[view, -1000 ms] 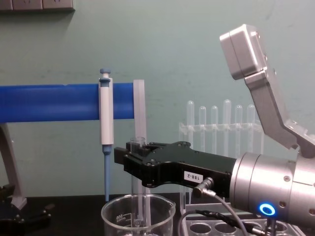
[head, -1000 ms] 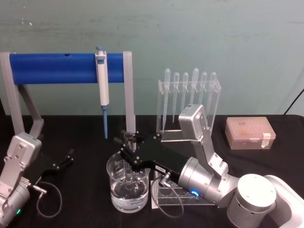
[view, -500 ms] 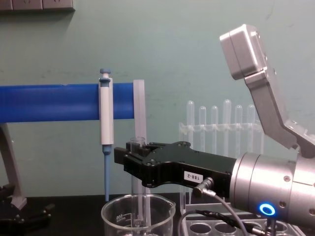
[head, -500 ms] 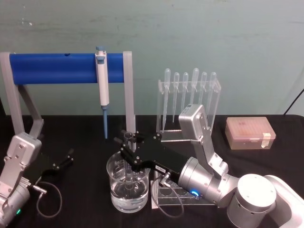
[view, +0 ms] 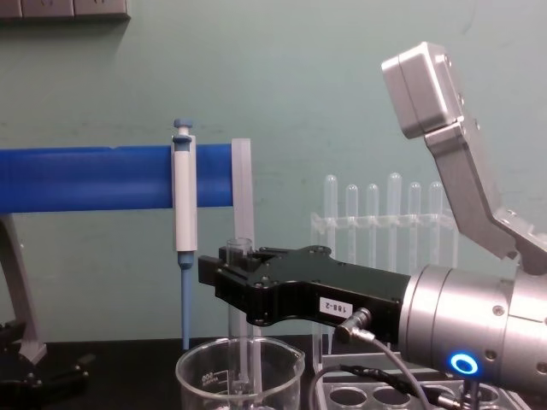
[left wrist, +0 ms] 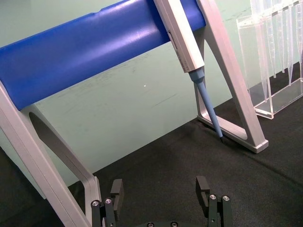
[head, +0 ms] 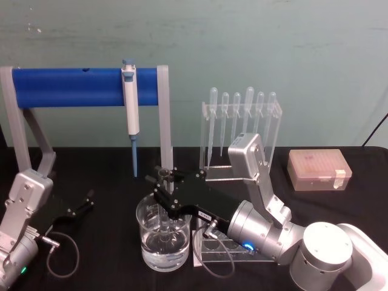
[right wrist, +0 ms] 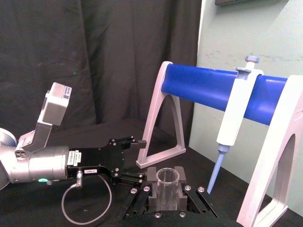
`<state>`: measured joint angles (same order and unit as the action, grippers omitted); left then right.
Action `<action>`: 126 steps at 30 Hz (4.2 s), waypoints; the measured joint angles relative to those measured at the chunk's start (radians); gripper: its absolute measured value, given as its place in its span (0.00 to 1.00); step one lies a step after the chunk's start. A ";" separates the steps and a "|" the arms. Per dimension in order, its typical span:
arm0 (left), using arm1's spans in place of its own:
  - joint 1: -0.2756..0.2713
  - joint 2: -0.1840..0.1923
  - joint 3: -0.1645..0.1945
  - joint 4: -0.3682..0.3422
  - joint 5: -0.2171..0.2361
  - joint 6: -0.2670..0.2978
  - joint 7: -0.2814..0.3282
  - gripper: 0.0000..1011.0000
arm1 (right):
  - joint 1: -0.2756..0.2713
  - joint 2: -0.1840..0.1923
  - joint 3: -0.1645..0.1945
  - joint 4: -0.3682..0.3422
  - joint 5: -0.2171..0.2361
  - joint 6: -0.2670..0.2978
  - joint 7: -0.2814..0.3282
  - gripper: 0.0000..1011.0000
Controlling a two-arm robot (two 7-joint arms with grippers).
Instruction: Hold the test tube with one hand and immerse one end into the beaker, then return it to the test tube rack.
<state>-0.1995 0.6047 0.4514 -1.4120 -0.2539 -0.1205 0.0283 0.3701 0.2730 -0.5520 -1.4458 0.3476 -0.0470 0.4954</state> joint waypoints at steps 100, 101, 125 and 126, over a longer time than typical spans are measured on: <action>0.000 0.000 0.000 0.000 0.000 0.000 0.000 0.99 | -0.098 0.236 0.164 -0.325 0.166 0.303 -0.165 0.22; 0.000 0.000 0.000 0.000 0.000 0.000 0.000 0.99 | -0.097 0.234 0.164 -0.319 0.165 0.300 -0.164 0.22; 0.000 0.000 0.000 0.000 0.000 0.000 0.000 0.99 | -0.102 0.209 0.149 -0.268 0.137 0.275 -0.149 0.22; 0.000 0.000 0.000 0.000 0.000 0.000 0.000 0.99 | -0.103 0.209 0.148 -0.267 0.135 0.274 -0.149 0.22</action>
<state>-0.1995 0.6047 0.4514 -1.4120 -0.2539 -0.1205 0.0283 0.2673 0.4815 -0.4039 -1.7124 0.4828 0.2267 0.3468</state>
